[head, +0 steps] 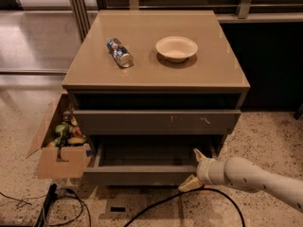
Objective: Open middle drawer
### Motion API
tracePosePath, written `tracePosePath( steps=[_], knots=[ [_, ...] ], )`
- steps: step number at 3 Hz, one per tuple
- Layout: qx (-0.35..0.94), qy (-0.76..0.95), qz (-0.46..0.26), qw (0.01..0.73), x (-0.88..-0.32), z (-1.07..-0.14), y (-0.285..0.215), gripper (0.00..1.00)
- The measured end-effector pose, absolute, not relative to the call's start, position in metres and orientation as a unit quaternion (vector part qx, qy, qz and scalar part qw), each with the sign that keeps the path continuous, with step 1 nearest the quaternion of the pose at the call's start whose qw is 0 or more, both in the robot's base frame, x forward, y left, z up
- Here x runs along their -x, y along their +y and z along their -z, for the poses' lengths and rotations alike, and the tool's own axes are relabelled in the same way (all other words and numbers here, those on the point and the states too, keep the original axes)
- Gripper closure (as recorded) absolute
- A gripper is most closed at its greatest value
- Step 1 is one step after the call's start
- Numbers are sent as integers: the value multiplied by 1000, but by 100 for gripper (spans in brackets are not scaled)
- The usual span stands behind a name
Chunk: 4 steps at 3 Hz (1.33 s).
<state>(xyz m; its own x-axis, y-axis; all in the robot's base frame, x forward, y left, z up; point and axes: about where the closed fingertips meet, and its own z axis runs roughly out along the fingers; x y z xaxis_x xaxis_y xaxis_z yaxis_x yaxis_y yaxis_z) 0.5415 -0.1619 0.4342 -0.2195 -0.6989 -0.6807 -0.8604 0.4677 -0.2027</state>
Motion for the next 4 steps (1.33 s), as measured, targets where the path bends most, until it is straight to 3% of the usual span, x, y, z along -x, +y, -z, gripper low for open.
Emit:
tracePosePath(
  steps=[1,3,4],
  knots=[
    [504,781,-119,349,-546,-406,-159,12],
    [517,775,-130,341,-537,-407,-154,74],
    [517,774,-130,341,-536,-409,-154,97]
  ],
)
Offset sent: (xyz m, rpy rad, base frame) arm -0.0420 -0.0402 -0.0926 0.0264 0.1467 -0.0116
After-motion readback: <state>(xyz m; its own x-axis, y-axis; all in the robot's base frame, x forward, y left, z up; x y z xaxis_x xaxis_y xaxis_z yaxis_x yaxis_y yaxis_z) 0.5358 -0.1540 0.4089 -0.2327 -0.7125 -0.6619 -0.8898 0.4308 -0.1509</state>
